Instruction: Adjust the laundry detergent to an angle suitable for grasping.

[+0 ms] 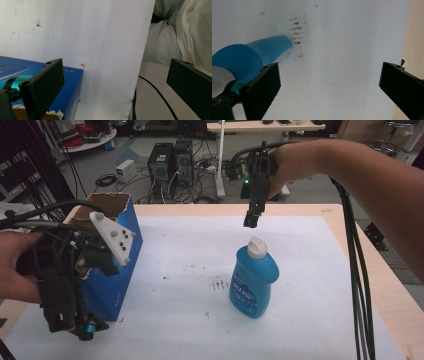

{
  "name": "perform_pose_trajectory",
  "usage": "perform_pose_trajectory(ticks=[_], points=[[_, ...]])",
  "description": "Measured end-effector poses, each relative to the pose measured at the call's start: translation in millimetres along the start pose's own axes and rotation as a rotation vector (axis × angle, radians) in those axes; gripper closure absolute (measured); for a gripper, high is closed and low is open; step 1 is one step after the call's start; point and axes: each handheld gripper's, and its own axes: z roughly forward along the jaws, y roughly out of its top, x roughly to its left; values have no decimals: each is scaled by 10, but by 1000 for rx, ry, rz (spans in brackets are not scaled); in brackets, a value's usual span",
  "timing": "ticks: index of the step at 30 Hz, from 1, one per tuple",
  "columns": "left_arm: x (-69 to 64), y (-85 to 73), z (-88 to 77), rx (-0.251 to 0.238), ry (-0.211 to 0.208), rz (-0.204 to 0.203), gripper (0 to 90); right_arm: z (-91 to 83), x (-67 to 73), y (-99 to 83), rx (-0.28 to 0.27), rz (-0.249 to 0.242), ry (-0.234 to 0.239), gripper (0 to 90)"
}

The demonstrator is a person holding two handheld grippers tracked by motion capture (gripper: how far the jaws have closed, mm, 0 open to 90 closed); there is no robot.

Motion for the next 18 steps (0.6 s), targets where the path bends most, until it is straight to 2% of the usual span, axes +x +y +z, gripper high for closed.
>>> perform_pose_trajectory(ticks=[5,8,11,14,16,18], points=[[-13,21,9,-12,1,4,17,-16,17,-34,10,13,-13,30],[-9,36,18,-8,1,6,17,-52,28,-83,9,41,-37,31],[-14,44,22,-6,-2,7,17,-75,40,-123,1,45,-58,30],[-13,61,21,-14,1,9,17,-137,77,-219,-13,78,-83,30],[-6,72,24,-18,3,13,17,-144,80,-239,-17,84,-85,30],[-12,80,29,-24,8,15,17,-147,115,-317,-21,120,-79,30]])
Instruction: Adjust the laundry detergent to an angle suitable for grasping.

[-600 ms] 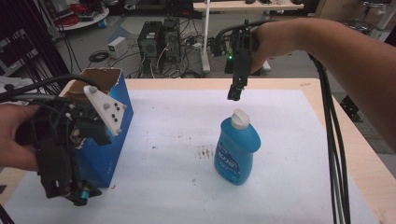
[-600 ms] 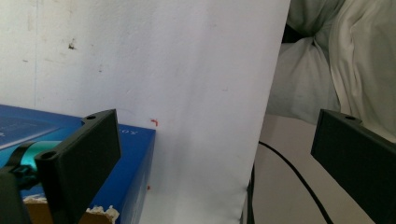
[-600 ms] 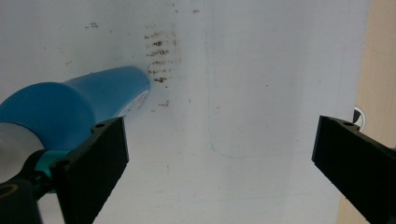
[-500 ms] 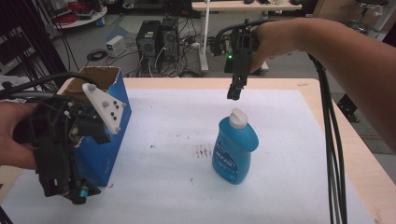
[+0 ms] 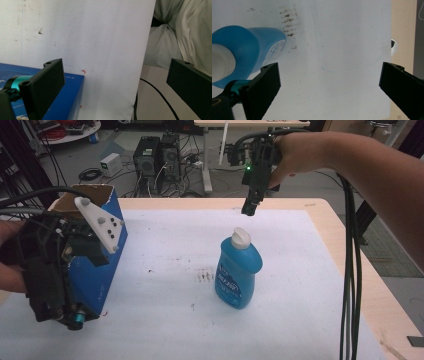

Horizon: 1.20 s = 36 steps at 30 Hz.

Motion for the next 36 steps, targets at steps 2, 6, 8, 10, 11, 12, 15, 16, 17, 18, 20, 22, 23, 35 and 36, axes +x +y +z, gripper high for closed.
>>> perform_pose_trajectory(ticks=[2,6,8,10,11,12,15,16,17,18,20,22,23,35,36], points=[[-7,0,6,-4,-1,2,17,5,7,-27,-3,0,6,31],[-16,0,19,0,-2,8,17,21,40,-129,-5,48,16,31],[-29,-1,27,-3,-3,8,17,20,49,-218,-28,119,26,31],[-38,-3,31,-3,-3,-1,17,29,62,-274,-39,156,38,30],[-36,-1,30,0,0,6,17,29,62,-274,-39,156,38,30],[-36,-1,30,0,0,6,17,29,62,-274,-39,156,38,30],[-59,-1,26,-9,2,7,17,50,87,-392,-17,232,44,30],[-59,-1,26,-9,2,7,17,50,87,-392,-17,232,44,30],[-66,-2,27,-10,0,7,17,48,104,-412,-21,239,44,31],[-70,-3,28,-7,-1,10,17,43,132,-451,-33,262,60,31],[-76,-11,37,-5,0,8,17,41,166,-491,-27,290,61,31],[-79,-15,39,-5,0,4,17,43,181,-511,-26,298,59,31],[-82,-19,41,-4,1,5,17,47,213,-556,-26,322,54,30],[-101,-6,47,-12,2,10,17,188,369,-856,-33,459,70,31],[-107,-3,55,-16,2,7,17,188,369,-856,-33,459,70,31]])
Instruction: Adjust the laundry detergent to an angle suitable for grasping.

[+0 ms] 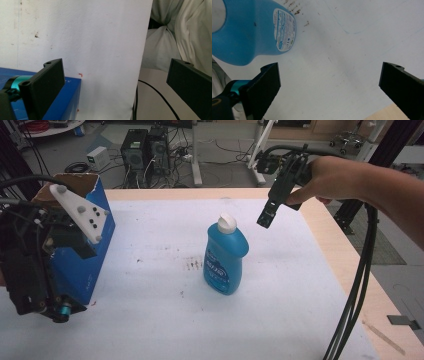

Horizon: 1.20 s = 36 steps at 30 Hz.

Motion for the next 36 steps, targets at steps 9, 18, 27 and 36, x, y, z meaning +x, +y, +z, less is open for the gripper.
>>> perform_pose_trajectory(ticks=[9,18,27,36], points=[[-17,26,17,12,-3,13,17,45,31,-201,-22,66,13,31],[-28,29,31,5,3,-3,17,66,94,-400,-43,121,24,31],[-76,39,27,6,5,-5,17,86,141,-516,-44,146,35,31],[-74,57,21,3,3,-1,17,119,205,-599,-56,158,37,31]])
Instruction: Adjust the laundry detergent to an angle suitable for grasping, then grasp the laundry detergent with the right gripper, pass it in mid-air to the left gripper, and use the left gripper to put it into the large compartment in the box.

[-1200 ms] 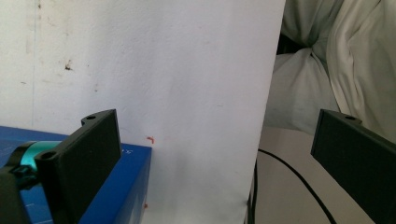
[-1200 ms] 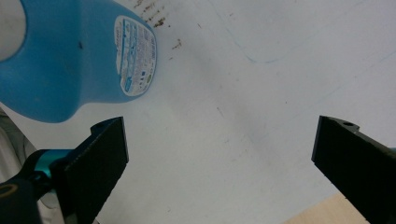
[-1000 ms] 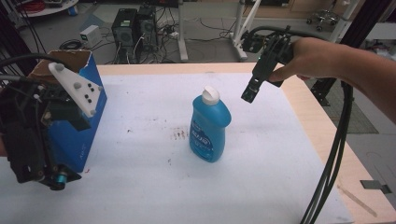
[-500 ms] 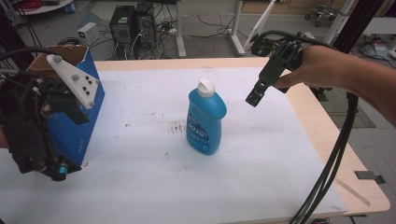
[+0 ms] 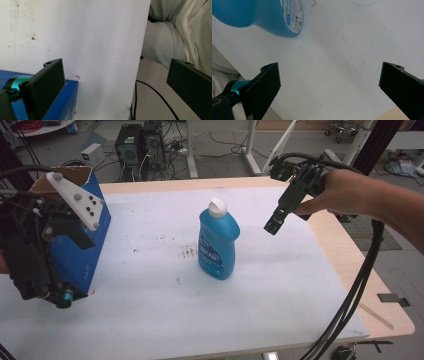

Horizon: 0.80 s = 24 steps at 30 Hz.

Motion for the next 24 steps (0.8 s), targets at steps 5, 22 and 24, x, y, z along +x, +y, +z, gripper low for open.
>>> perform_pose_trajectory(ticks=[5,22,24], points=[[0,24,-3,0,0,11,17,10,28,-33,-11,-4,5,31],[14,51,45,6,-8,22,17,44,229,-102,-114,0,31,31],[17,46,50,3,-9,18,17,45,245,-121,-134,21,40,31]])
